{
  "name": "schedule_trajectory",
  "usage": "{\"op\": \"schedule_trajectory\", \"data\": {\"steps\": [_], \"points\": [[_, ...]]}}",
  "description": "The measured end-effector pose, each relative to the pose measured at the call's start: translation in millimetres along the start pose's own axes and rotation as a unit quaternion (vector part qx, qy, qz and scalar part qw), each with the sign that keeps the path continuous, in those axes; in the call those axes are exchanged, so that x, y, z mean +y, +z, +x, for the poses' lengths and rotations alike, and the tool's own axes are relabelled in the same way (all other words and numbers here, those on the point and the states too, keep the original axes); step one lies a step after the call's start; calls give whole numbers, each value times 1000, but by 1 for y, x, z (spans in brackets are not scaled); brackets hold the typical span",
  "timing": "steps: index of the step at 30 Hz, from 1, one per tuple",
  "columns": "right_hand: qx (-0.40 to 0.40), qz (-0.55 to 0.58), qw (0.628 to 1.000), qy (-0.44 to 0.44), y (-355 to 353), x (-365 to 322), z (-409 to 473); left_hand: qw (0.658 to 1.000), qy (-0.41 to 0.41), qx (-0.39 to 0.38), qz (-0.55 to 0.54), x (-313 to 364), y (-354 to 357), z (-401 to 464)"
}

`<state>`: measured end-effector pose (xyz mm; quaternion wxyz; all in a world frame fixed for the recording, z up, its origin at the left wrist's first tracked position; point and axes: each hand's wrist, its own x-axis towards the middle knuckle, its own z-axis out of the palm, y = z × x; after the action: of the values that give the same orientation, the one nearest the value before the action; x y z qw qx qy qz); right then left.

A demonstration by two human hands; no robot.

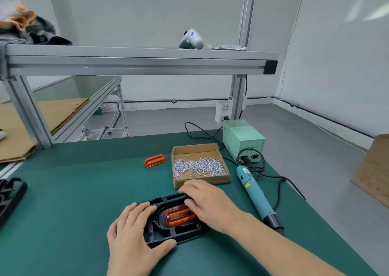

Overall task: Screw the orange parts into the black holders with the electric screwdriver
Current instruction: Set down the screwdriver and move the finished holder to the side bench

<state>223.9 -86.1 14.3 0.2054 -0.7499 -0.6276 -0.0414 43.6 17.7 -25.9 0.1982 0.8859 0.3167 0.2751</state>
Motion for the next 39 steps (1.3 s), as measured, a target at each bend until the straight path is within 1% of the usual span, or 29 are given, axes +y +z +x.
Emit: {"op": "schedule_trajectory", "data": {"steps": [5,14,17,20,23,27,29,32,34,39], "points": [[-33,21,999,1,17,-3,8,1000,-4,-8,5,-2,1,1],[-62,26,997,45,22,-2,14,1000,-20,-20,11,0,-4,3],[-74,14,996,57,20,-3,17,999,-45,-30,3,-1,-10,5],[-82,20,993,80,18,-2,20,996,-88,0,-15,-3,-18,5],[-88,63,989,105,19,-3,20,987,-159,24,-22,-7,-24,7],[-66,121,981,138,26,-8,19,977,-210,24,-10,-11,-27,7],[-51,150,977,146,30,-11,17,975,-222,21,-18,-12,-26,5],[-45,180,972,143,34,-16,16,976,-214,3,-32,-8,-22,3],[-46,188,971,142,38,-20,15,974,-221,12,-37,-1,-18,2],[-50,194,970,136,48,-26,15,973,-232,-15,4,10,-6,0]]}}
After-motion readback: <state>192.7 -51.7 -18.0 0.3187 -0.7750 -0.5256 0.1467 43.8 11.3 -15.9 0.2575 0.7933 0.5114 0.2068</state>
